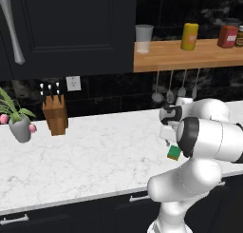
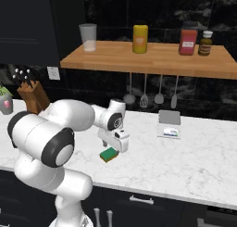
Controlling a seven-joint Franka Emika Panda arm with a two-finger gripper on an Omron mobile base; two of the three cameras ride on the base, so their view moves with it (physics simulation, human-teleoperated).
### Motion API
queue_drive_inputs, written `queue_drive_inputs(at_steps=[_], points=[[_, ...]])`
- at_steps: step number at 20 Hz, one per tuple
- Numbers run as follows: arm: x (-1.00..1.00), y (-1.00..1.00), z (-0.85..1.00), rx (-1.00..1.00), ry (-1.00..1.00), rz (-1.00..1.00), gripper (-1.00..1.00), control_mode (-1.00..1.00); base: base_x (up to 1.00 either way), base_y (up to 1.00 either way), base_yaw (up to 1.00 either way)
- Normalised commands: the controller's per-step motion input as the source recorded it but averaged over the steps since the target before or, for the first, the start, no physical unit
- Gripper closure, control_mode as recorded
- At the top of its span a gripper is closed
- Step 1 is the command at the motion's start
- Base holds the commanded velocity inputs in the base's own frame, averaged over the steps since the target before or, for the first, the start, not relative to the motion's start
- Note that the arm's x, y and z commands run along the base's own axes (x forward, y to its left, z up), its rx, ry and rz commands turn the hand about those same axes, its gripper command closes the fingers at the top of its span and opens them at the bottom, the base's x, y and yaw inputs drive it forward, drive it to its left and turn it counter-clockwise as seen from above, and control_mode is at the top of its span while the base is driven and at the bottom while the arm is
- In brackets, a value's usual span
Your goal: Pick up the sponge from the counter and clean the cutting board by briefly scrubbing or pressing down on the cutting board. Once finished, release the sponge.
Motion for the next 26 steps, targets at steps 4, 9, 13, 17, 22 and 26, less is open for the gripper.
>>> queue_drive_inputs(at_steps=[4, 9, 13, 17, 22, 26], points=[[0.01, 0.00, -0.19, 0.00, 0.04, -0.04, -1.00, -1.00, 0.00, 0.00, 0.00], [0.00, 0.00, -0.08, 0.00, 0.01, -0.04, -1.00, -1.00, 0.00, 0.00, 0.00], [0.00, 0.05, -0.09, 0.00, 0.00, 0.00, -1.00, -1.00, 0.00, 0.00, 0.00], [0.00, 0.03, -0.09, 0.00, 0.00, 0.00, -1.00, -1.00, 0.00, 0.00, 0.00], [0.00, 0.01, -0.07, 0.00, 0.00, 0.00, -1.00, -1.00, 0.00, 0.00, 0.00], [0.00, 0.00, 0.00, 0.00, 0.00, 0.00, -1.00, -1.00, 0.00, 0.00, 0.00]])
